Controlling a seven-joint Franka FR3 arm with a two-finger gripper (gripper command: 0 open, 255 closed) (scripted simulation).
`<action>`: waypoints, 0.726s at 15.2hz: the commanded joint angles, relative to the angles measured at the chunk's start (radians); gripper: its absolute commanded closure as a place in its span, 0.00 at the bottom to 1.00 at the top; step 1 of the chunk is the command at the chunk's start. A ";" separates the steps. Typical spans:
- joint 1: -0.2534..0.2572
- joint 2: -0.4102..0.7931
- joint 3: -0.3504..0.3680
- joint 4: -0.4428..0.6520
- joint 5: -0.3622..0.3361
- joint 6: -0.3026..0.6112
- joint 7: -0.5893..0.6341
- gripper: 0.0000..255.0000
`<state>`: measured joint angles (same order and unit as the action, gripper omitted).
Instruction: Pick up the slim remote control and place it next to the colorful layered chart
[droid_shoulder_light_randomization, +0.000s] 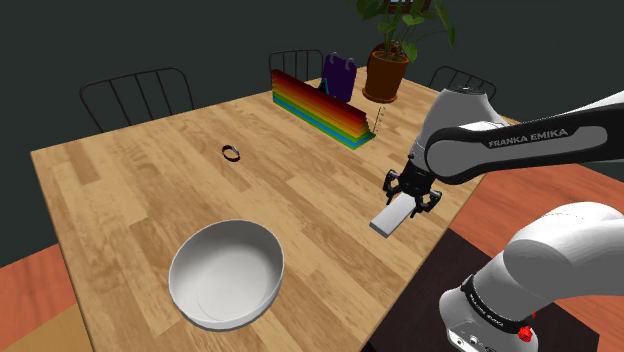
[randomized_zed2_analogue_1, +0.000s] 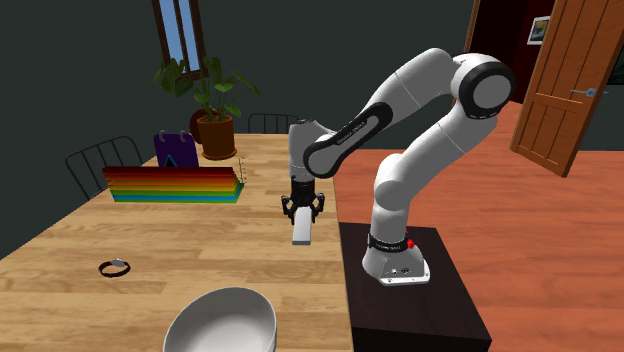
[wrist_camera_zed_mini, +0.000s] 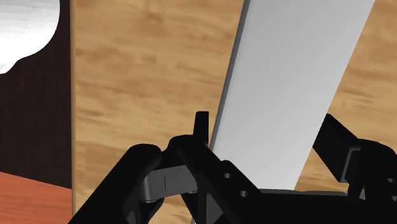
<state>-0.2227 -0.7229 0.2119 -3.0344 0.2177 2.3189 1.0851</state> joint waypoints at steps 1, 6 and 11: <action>0.000 0.000 0.000 0.000 0.000 0.000 0.000 1.00; 0.000 0.000 0.000 0.000 0.000 0.000 0.000 1.00; -0.003 -0.043 -0.006 0.022 -0.009 -0.065 0.002 1.00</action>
<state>-0.2255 -0.7541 0.2067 -3.0207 0.2110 2.2742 1.0855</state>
